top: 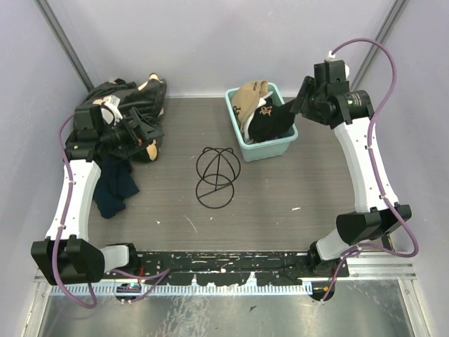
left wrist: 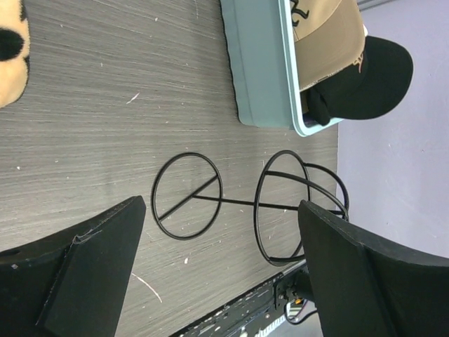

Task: Stack the hats

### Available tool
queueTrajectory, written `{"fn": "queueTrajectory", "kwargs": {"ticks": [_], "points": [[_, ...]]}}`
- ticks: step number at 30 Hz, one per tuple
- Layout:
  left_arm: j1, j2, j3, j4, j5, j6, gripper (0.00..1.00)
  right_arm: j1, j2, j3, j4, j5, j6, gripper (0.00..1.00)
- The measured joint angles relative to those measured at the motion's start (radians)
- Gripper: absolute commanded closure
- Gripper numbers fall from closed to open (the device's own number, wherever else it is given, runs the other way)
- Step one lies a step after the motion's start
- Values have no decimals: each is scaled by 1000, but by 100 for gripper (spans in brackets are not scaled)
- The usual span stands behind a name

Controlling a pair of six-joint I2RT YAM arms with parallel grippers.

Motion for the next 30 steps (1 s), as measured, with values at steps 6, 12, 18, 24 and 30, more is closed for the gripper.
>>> {"fn": "queueTrajectory", "kwargs": {"ticks": [6,12,18,24,30], "points": [[-5,0,0,0,8,7,2,-102,47,-12,64,-135,-36,38],[-5,5,0,-8,18,26,2,-143,158,-13,157,-219,-54,40],[-6,11,11,-16,23,46,2,-148,274,14,214,-267,-56,66],[-6,26,33,-26,22,62,2,-150,352,66,244,-333,-48,99],[-6,49,37,-28,22,69,2,-145,356,132,225,-354,-48,99]]}}
